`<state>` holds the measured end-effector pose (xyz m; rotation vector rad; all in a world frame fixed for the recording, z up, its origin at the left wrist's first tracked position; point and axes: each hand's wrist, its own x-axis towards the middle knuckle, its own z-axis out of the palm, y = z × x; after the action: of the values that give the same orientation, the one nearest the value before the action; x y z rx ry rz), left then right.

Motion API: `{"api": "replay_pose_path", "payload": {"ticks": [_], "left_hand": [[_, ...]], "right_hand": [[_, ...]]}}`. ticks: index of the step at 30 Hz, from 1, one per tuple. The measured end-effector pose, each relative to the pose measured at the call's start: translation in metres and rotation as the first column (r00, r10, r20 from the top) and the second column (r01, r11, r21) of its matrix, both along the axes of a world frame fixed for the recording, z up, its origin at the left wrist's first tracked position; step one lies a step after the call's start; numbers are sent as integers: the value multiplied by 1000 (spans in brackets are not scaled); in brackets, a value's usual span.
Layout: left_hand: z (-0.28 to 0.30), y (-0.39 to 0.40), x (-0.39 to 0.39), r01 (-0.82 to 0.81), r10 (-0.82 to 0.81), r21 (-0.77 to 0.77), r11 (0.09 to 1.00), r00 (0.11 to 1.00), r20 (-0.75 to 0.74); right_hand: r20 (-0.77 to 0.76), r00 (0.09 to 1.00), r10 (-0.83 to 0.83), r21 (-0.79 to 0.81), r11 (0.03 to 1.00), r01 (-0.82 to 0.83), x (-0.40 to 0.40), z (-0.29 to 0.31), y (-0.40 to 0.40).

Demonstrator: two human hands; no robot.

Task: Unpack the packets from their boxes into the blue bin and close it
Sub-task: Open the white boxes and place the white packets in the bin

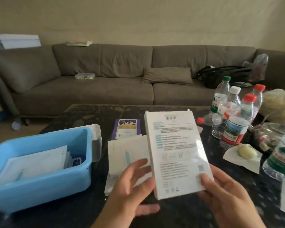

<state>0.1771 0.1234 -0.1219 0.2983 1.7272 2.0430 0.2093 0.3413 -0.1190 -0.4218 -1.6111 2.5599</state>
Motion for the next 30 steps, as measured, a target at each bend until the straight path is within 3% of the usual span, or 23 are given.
{"api": "replay_pose_path", "payload": {"ticks": [1, 3, 5, 7, 9, 11, 13, 15, 16, 20, 23, 30], "left_hand": [[3, 1, 7, 101, -110, 105, 989, 990, 85], [4, 0, 19, 200, -232, 252, 947, 967, 105], [0, -2, 25, 164, -189, 281, 945, 980, 62], [-4, -7, 29, 64, -93, 247, 967, 990, 110], [-6, -13, 35, 8, -27, 213, 977, 996, 86], [-8, -17, 40, 36, -41, 154, 987, 999, 27], [-12, -21, 43, 111, -111, 63, 992, 994, -4], [-14, -24, 46, 220, -219, 19, 975, 976, -7], [-14, -25, 49, 261, -260, 7, 965, 965, -10], [-17, -26, 52, 286, -287, -15, 958, 958, -23], [-20, -31, 50, 284, -285, -25, 958, 959, -15], [-23, -41, 53, 298, -297, -85, 951, 954, 33]], "right_hand": [[-3, 999, 49, 13, 999, -49, 13, -1, -11], [-4, 995, 99, 74, 992, -98, 32, -7, -28], [-43, 994, 95, 141, 986, -88, 43, -16, -38], [-101, 987, 127, 202, 974, -105, 45, -21, -39], [-170, 972, 161, 369, 925, -89, 43, -23, -39], [-268, 956, 122, 681, 726, 98, 38, -20, -33], [-496, 858, 134, 807, 437, 398, 30, -13, -24], [-634, 740, 225, 771, 256, 583, 22, -7, -20], [-646, 719, 256, 763, 223, 606, 19, -5, -20], [-617, 738, 273, 783, 305, 542, 11, -1, -27], [-633, 726, 269, 771, 313, 555, 9, -2, -32], [-691, 589, 420, 657, 25, 753, 7, -7, -36]]}}
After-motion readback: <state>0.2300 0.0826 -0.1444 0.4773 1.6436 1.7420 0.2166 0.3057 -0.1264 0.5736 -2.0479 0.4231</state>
